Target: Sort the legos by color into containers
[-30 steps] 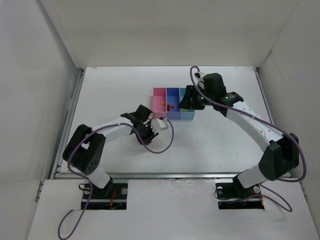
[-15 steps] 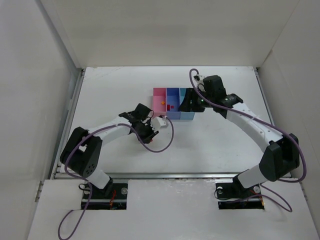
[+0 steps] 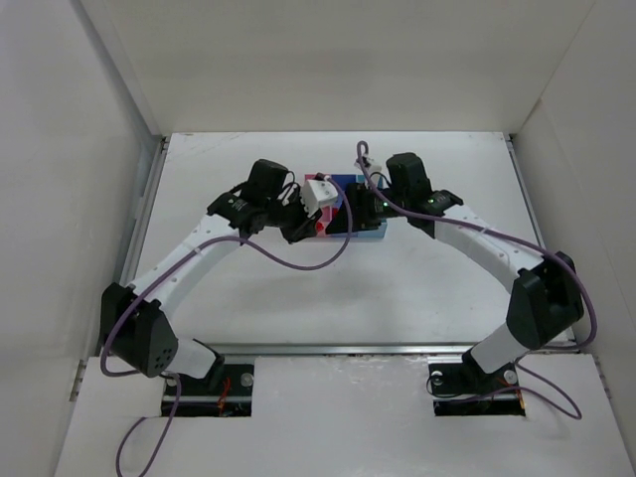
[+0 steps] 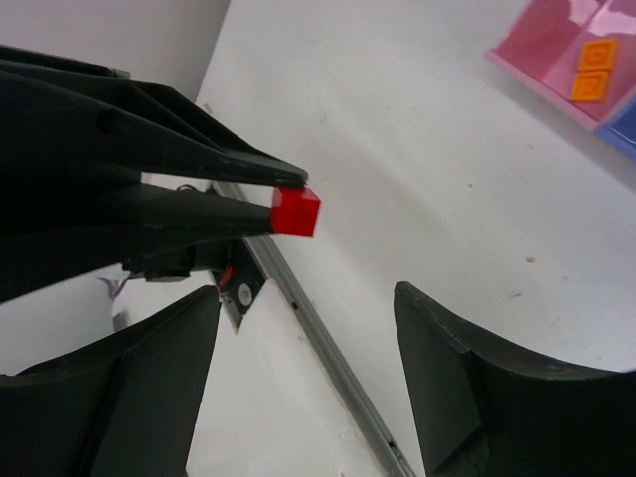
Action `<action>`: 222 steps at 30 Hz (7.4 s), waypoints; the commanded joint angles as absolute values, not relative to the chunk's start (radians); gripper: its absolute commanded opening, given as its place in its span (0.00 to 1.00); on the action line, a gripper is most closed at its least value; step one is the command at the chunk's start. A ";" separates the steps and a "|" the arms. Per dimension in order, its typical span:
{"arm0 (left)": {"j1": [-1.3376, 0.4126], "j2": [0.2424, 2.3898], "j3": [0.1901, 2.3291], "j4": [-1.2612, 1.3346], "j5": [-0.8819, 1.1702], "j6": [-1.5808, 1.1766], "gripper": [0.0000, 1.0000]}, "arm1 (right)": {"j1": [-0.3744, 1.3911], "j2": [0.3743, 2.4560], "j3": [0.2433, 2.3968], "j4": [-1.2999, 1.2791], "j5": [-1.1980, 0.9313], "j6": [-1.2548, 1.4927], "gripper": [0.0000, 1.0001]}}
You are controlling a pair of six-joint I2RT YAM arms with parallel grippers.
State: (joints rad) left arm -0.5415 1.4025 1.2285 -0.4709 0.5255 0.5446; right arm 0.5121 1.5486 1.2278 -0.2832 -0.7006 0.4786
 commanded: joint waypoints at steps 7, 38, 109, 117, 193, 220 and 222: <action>-0.549 1.396 1.327 -0.538 0.589 0.522 0.00 | 0.528 1.606 1.335 -0.181 -0.752 0.535 0.73; -0.568 1.405 1.345 -0.509 0.558 0.471 0.00 | 0.546 1.643 1.364 -0.181 -0.765 0.555 0.41; -0.518 1.344 1.074 -0.489 0.483 0.540 0.00 | 0.360 1.470 1.209 -0.210 -0.736 0.534 0.60; -0.518 1.335 1.235 -0.499 0.531 0.529 0.00 | 0.457 1.549 1.304 -0.200 -0.736 0.590 0.64; -0.492 1.333 1.122 -0.465 0.472 0.509 0.00 | 0.306 1.453 1.120 -0.170 -0.712 0.658 0.00; -0.459 1.344 1.060 -0.463 0.356 0.551 0.19 | 0.230 1.385 1.097 -0.219 -0.667 0.585 0.00; -0.459 1.353 1.060 -0.463 0.341 0.522 0.32 | 0.248 1.396 1.167 -0.274 -0.577 0.549 0.00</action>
